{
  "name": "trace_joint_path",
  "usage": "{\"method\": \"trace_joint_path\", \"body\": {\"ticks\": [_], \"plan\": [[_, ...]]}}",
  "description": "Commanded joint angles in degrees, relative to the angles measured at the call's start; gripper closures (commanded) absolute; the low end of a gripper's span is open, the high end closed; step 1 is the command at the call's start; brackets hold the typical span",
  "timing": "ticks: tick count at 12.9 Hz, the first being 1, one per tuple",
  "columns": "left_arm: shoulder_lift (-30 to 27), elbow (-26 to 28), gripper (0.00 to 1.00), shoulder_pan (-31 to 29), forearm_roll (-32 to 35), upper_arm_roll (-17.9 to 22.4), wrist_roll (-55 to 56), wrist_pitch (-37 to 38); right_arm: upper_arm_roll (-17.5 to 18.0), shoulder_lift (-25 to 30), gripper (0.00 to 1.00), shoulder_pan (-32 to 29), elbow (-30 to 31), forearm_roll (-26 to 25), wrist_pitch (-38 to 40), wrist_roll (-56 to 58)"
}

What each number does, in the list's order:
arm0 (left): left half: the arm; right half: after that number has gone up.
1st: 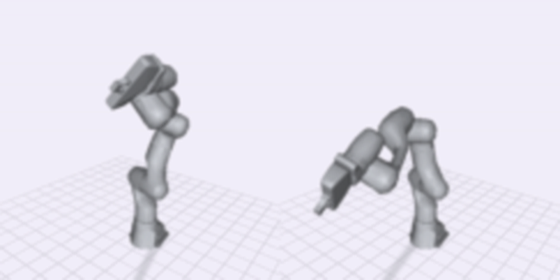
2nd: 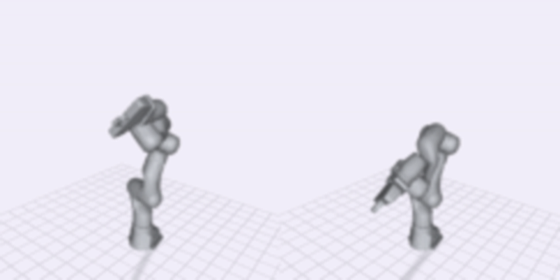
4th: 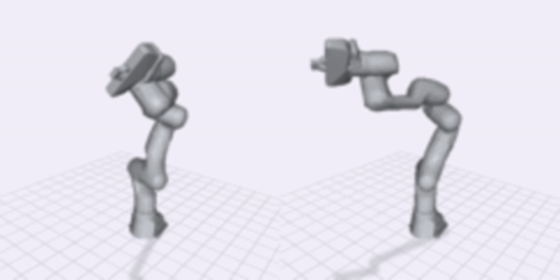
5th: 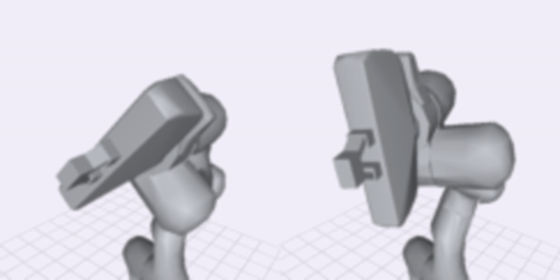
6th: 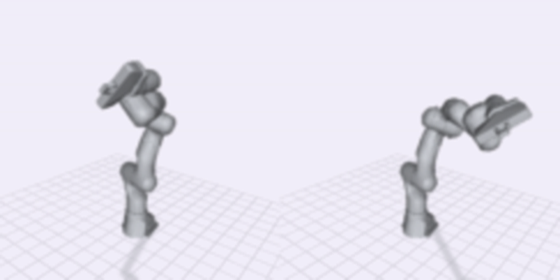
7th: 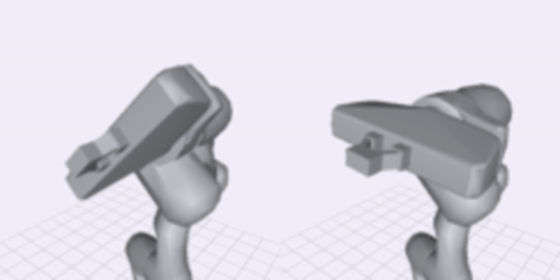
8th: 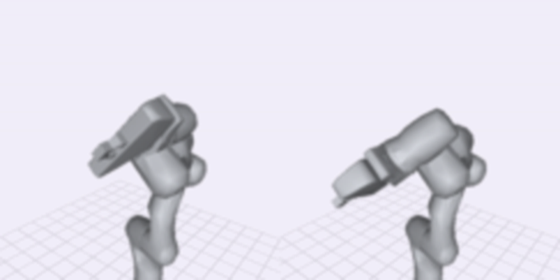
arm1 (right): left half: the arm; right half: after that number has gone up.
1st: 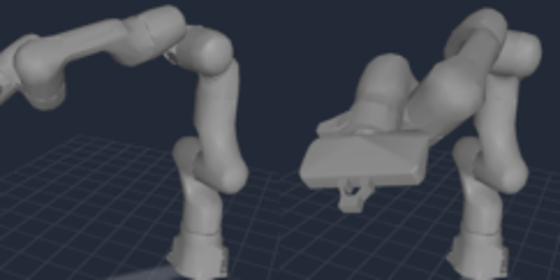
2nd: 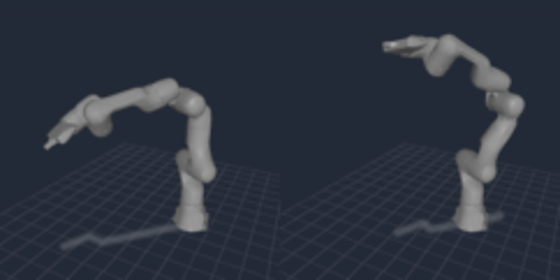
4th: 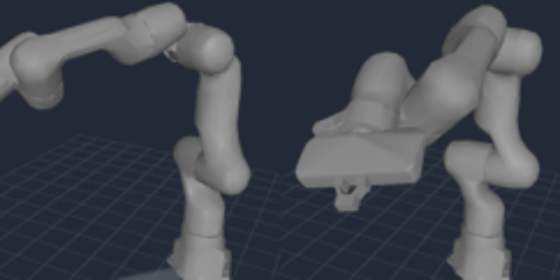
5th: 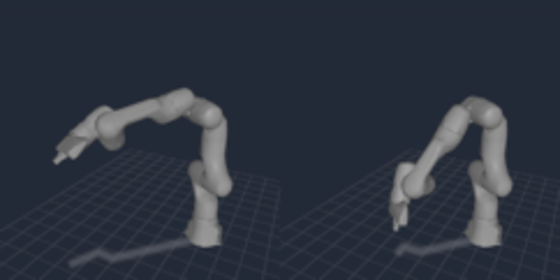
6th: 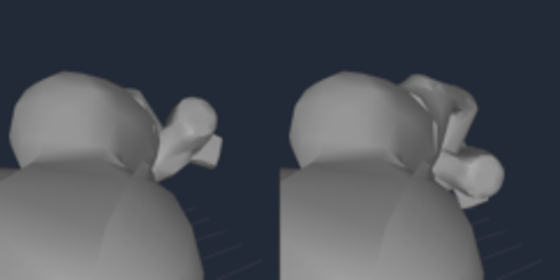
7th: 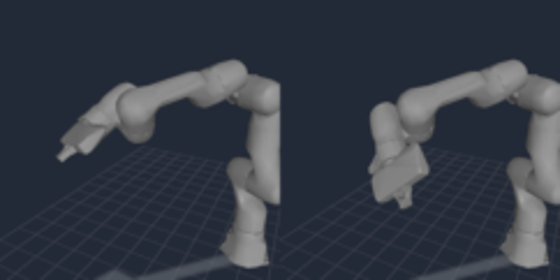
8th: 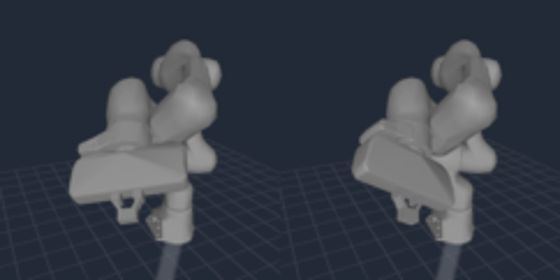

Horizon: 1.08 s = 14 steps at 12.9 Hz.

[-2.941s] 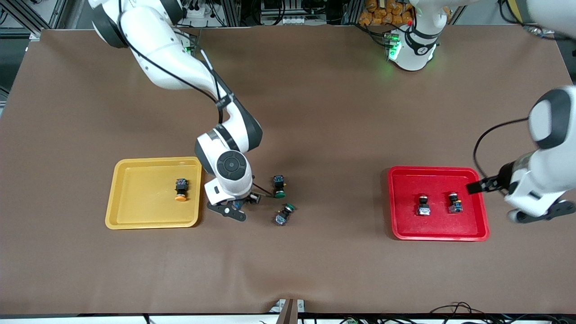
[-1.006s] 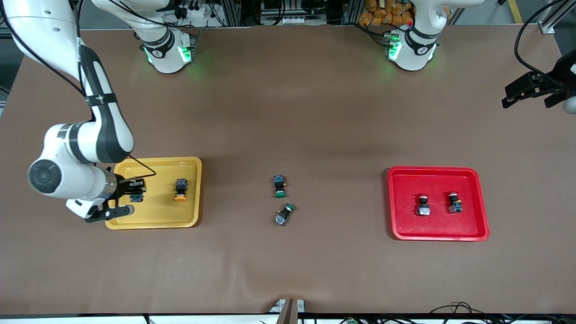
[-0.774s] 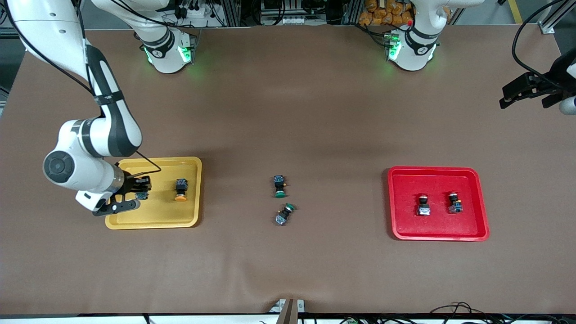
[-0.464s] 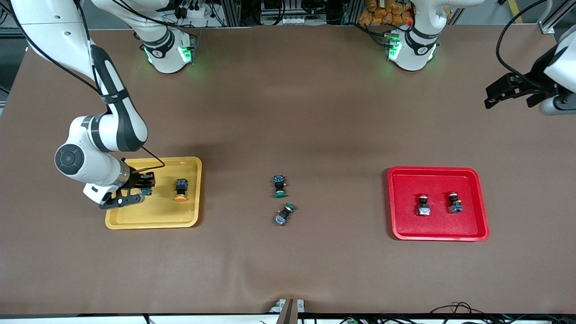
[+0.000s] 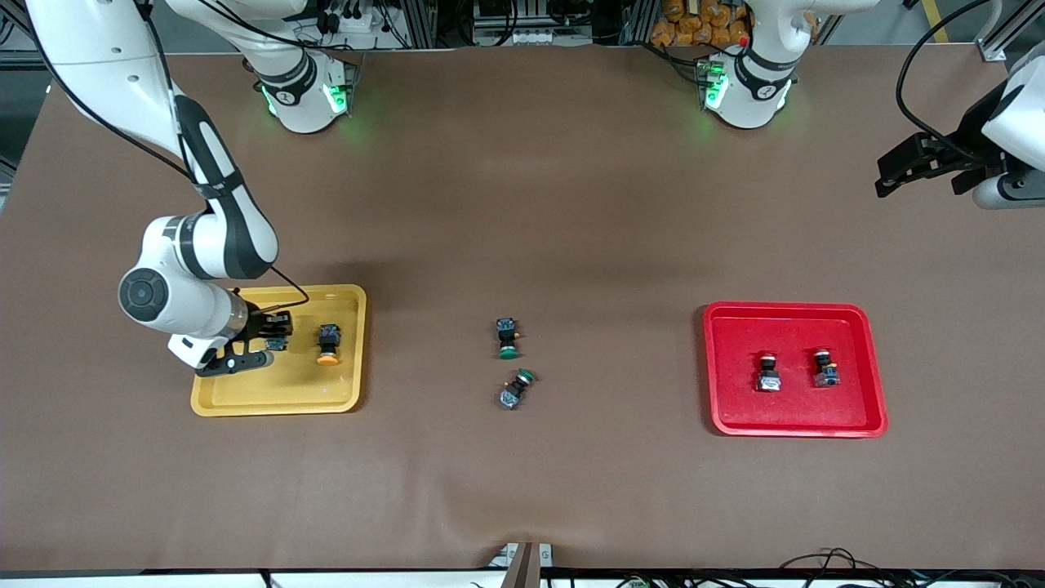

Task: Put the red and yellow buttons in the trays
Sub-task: 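Lower the yellow button into the yellow tray and open the right gripper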

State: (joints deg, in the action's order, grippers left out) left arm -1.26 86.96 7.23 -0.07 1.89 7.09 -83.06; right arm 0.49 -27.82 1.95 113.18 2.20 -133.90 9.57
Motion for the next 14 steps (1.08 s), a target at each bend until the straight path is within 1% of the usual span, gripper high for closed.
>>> {"method": "trace_joint_path", "body": {"ticks": [1,2,3,4,5,7,9,10,14], "plan": [[-0.7,0.5,0.00,-0.8,0.9,-0.1,0.4,0.0,0.4,-1.5,1.00,0.1,0.3,1.0,-2.5,0.0],[-0.5,0.4,0.00,-0.9,0.9,0.0,0.1,0.0,0.4,-1.9,0.74,0.4,0.0,1.0,-2.7,0.0],[-0.3,0.2,0.00,-0.9,0.9,0.1,0.5,0.0,0.4,-2.1,0.36,0.4,-0.2,1.0,-2.7,0.0],[0.0,0.1,0.00,-0.9,0.9,0.3,0.6,0.0,0.4,-2.2,0.05,0.4,-0.2,1.1,-2.7,0.0],[0.1,0.0,0.00,-0.9,1.0,0.3,0.6,-0.1,0.4,-2.1,0.00,0.3,-0.2,1.0,-2.6,-0.1],[0.1,-0.8,0.00,-1.2,1.0,0.5,-0.2,-0.2,0.4,-0.9,0.00,0.3,-0.6,1.1,-1.7,-0.2],[0.1,-0.9,0.00,-1.3,1.0,0.5,-0.4,-0.4,0.5,2.7,0.00,0.5,-1.1,1.0,1.9,-0.4],[0.1,-0.9,0.00,-1.3,1.0,0.5,-0.4,-0.4,0.5,4.5,0.00,0.5,-2.3,1.0,5.8,-1.2],[-0.1,-0.9,0.00,-1.3,1.0,0.8,-0.5,-0.3,1.0,12.8,0.00,0.5,-10.4,1.0,26.8,-4.7]]}}
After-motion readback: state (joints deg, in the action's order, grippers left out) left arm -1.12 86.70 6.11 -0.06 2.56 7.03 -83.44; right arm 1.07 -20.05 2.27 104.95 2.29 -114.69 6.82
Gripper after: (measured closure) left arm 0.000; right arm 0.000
